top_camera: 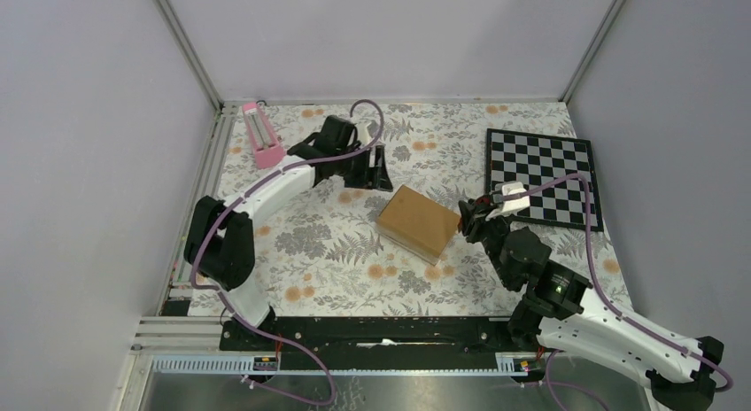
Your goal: Unpack the express box
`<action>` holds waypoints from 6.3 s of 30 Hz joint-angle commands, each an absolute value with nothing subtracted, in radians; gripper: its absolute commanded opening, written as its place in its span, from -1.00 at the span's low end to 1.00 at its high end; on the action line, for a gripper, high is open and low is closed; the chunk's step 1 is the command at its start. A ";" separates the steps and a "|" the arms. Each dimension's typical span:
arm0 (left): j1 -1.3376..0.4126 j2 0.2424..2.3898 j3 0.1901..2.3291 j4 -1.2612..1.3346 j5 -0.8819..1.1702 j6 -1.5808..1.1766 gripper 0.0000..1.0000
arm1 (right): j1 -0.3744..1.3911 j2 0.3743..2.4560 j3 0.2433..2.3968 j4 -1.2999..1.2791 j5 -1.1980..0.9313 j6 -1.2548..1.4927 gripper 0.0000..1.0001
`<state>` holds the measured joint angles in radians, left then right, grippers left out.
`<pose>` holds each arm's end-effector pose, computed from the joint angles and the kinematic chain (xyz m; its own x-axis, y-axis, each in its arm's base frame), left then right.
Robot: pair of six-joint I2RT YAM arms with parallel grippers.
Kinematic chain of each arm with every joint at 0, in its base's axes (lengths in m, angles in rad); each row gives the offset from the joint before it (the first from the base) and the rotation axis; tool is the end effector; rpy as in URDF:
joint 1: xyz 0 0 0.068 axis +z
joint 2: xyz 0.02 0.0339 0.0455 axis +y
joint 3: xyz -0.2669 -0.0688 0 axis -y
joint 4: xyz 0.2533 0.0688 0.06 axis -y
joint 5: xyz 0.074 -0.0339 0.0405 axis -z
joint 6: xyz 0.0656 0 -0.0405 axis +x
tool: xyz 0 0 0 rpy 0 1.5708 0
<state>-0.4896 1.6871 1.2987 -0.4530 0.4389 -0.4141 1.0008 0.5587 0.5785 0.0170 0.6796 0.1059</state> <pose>0.3373 -0.2113 0.2388 -0.8742 0.0531 -0.4826 0.3538 0.7505 -0.5582 0.1268 0.1215 0.3246 -0.0137 0.1311 -0.9913 -0.3163 0.9399 0.1286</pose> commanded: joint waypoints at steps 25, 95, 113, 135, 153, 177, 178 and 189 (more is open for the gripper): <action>-0.423 1.870 1.235 -0.309 0.577 -0.421 -0.31 | 1.003 0.637 0.545 -0.134 0.810 0.332 -1.00; -0.334 1.823 1.314 -0.379 0.235 -0.523 -0.08 | 0.995 0.786 0.591 0.098 0.776 0.199 -1.00; -0.496 2.039 1.602 -0.413 0.313 -0.599 0.01 | 0.696 1.170 0.747 0.296 0.440 0.244 -1.00; -0.532 1.707 1.386 -0.346 0.264 -0.597 0.52 | 0.770 0.766 0.670 -0.119 0.504 0.304 -1.00; -0.533 1.833 1.632 -0.517 0.823 -0.153 0.98 | 0.783 0.754 0.801 0.069 0.188 0.126 -1.00; -0.619 1.760 1.313 -0.286 0.690 -0.445 0.79 | 0.895 0.873 0.708 0.396 0.119 -0.010 -1.00; -0.620 1.761 1.305 -0.286 0.689 -0.448 0.77 | 0.905 0.876 0.693 0.431 0.111 -0.031 -1.00; -0.619 1.783 1.282 -0.286 0.716 -0.431 0.64 | 0.928 0.896 0.563 0.683 0.013 -0.113 -1.00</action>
<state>-0.6113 1.7679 1.3136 -0.2600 0.7666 -0.4747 0.9192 0.8993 0.5690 0.4973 0.0551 -0.0681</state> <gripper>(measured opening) 0.834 0.307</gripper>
